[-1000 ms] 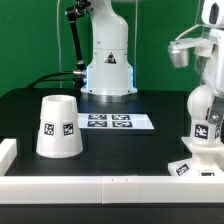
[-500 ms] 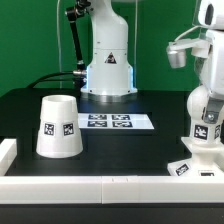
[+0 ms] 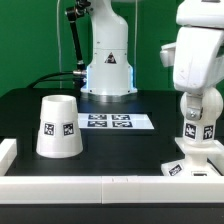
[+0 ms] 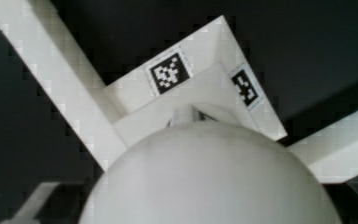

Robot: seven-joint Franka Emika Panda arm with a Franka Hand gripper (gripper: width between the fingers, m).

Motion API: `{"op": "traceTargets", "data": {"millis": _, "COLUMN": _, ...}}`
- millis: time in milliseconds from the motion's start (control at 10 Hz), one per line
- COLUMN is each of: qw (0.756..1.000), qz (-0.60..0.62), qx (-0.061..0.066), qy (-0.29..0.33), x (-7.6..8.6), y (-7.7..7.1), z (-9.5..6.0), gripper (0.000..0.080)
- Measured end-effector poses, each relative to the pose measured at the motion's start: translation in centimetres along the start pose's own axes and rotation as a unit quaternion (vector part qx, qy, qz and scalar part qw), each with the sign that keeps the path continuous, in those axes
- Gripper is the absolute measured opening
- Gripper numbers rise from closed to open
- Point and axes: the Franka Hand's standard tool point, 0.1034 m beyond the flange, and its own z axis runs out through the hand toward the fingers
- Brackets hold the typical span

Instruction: Assemble lamp

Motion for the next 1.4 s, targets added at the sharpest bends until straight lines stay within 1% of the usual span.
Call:
{"op": "traceTargets", "data": {"millis": 100, "qw": 1.000, "qz": 0.018, "qx": 0.000, "qy": 0.000, "x": -0.02, "y": 0.01, "z": 0.00, "gripper": 0.0576}}
{"op": "traceTargets", "data": {"millis": 300, "qw": 0.995, "qz": 0.097, "qx": 0.001, "qy": -0.001, "x": 0.05, "y": -0.08, "z": -0.02, "gripper": 0.0577}}
{"op": "traceTargets", "data": {"millis": 600, "qw": 0.979, "qz": 0.203, "qx": 0.002, "qy": 0.001, "x": 0.19, "y": -0.16, "z": -0.08, "gripper": 0.0577}}
{"op": "traceTargets", "data": {"millis": 700, "qw": 0.965, "qz": 0.262, "qx": 0.008, "qy": 0.005, "x": 0.22, "y": -0.14, "z": -0.09, "gripper": 0.0577}}
{"op": "traceTargets", "data": {"millis": 800, "qw": 0.946, "qz": 0.324, "qx": 0.018, "qy": 0.006, "x": 0.19, "y": -0.24, "z": -0.07, "gripper": 0.0577}}
{"op": "traceTargets", "data": {"millis": 1000, "qw": 0.917, "qz": 0.398, "qx": 0.036, "qy": 0.014, "x": 0.34, "y": -0.24, "z": -0.17, "gripper": 0.0577}}
{"op": "traceTargets", "data": {"millis": 1100, "qw": 0.896, "qz": 0.442, "qx": 0.037, "qy": 0.013, "x": 0.19, "y": -0.01, "z": -0.24, "gripper": 0.0577}}
{"op": "traceTargets", "data": {"millis": 1400, "qw": 0.856, "qz": 0.516, "qx": 0.034, "qy": 0.011, "x": -0.01, "y": 0.28, "z": -0.42, "gripper": 0.0577}}
